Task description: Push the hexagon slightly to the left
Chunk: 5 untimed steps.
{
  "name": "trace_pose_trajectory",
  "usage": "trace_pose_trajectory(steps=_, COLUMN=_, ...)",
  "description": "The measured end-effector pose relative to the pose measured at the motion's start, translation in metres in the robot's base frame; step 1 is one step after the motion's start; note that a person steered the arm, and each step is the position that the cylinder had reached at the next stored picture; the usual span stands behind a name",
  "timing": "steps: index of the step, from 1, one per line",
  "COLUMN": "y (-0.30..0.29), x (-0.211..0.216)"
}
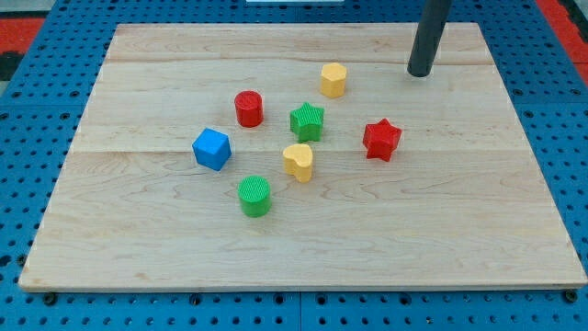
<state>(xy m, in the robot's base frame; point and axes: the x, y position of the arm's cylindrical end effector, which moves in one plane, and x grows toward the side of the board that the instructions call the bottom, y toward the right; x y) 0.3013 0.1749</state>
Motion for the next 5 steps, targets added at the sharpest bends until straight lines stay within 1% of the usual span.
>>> trace_pose_trajectory(steps=2, y=0.006, x=0.000)
trace_pose_trajectory(steps=3, y=-0.015, x=0.000)
trace_pose_trajectory(steps=4, y=-0.051, x=0.001)
trace_pose_trajectory(steps=5, y=-0.068, x=0.033)
